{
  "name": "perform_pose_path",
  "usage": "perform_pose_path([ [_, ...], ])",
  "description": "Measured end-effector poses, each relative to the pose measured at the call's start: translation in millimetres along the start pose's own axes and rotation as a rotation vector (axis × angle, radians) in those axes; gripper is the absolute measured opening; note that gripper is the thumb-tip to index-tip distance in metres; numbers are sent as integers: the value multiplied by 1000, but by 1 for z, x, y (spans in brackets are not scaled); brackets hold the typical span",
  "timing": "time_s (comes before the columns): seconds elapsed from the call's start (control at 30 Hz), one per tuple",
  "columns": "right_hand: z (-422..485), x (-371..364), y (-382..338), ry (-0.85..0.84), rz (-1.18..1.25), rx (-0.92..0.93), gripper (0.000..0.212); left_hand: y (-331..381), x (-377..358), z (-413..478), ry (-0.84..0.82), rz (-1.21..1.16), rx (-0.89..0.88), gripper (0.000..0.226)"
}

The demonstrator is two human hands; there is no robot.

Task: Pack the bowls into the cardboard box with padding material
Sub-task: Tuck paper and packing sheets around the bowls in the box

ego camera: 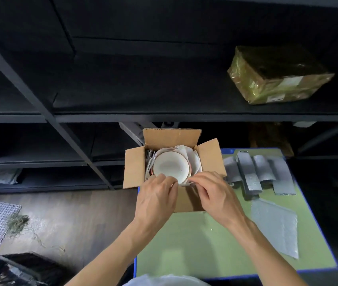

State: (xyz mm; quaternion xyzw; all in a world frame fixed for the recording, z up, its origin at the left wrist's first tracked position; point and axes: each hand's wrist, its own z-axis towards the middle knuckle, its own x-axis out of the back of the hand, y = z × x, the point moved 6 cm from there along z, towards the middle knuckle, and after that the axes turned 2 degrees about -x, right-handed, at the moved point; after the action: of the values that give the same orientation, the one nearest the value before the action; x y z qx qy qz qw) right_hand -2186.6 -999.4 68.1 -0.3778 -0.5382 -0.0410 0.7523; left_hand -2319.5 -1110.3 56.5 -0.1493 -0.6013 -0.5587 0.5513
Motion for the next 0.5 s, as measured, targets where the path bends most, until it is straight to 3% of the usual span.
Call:
perform_pose_path([
  [0.13,-10,24,8,62,32,7,22,34,-12,3,-21,-36,-48,31],
  [0.27,-26,48,37,90,5,-15,11,71,-33,5,-99,-76,-108,26],
  [0.5,-75,60,135,-30,-95,-220,15,132,-80,-1,-216,-80,-175,15],
])
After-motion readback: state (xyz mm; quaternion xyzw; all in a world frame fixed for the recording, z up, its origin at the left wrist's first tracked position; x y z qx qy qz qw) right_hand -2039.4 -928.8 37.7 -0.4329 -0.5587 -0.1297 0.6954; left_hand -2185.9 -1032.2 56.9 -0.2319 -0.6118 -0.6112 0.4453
